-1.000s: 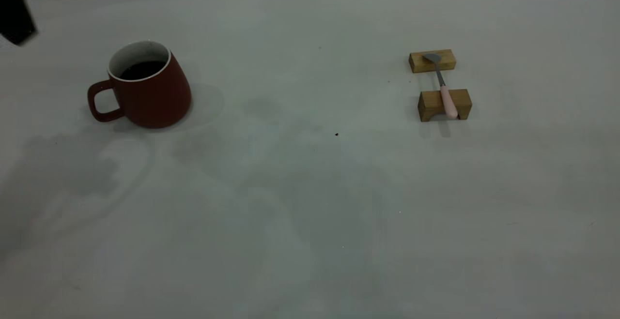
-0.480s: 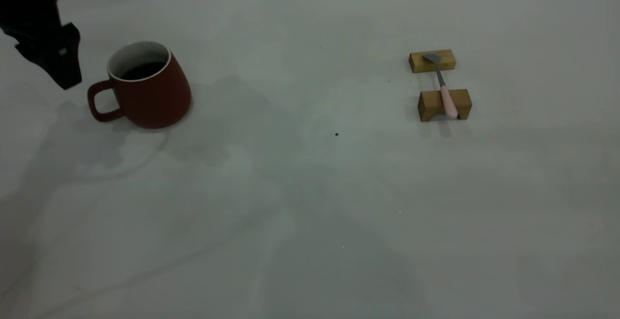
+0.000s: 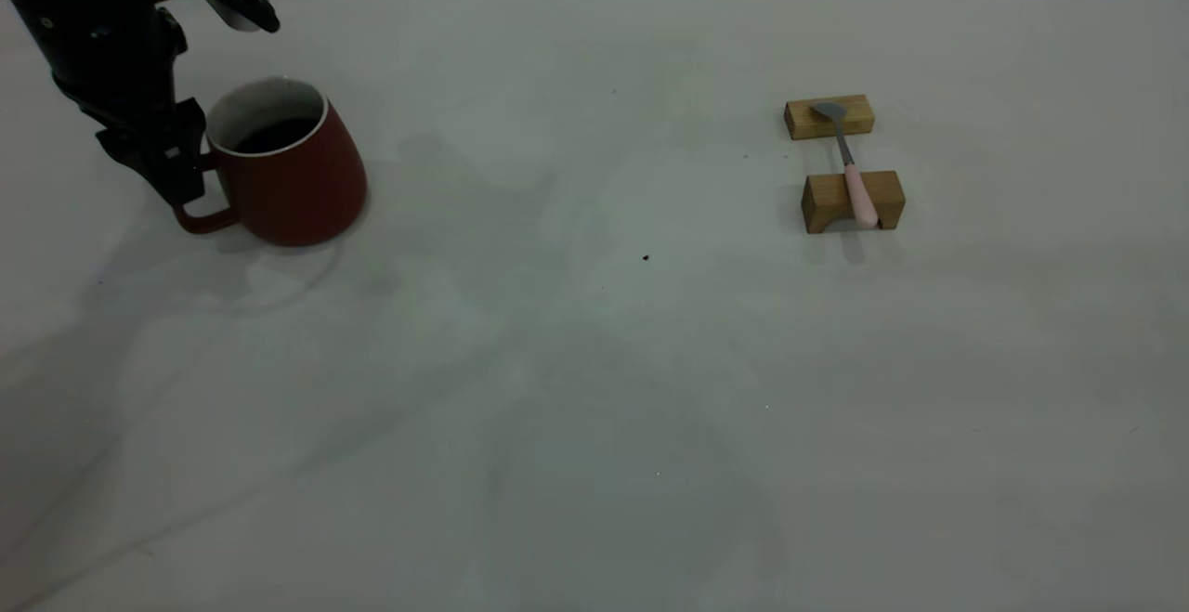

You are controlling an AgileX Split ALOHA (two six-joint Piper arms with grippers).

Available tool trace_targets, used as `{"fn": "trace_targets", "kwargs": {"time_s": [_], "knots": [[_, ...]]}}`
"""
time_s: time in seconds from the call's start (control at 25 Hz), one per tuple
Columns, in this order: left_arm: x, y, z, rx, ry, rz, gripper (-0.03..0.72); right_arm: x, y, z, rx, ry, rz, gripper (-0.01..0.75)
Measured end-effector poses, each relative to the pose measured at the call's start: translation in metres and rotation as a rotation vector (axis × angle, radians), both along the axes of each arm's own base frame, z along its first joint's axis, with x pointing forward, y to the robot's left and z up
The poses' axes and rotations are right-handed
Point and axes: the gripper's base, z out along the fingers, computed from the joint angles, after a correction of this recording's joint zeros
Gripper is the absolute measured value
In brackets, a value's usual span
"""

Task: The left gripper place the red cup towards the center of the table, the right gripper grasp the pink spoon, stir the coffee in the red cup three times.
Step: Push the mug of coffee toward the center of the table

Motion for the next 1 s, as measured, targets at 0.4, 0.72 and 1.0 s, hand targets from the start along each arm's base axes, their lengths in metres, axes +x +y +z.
{"fn": "trace_targets", "kwargs": {"time_s": [0.4, 0.72, 1.0], "knots": [[0.006, -0.014, -0.01, 0.001, -0.039, -0.065, 0.47, 0.0, 0.0, 0.0, 0.0, 0.0, 0.0, 0.388], [0.003, -0.047, -0.01, -0.001, -0.057, -0.148, 0.296, 0.0, 0.0, 0.0, 0.0, 0.0, 0.0, 0.388], [-0.004, -0.086, -0.01, -0.014, -0.065, -0.186, 0.255, 0.0, 0.0, 0.0, 0.0, 0.0, 0.0, 0.388]]}}
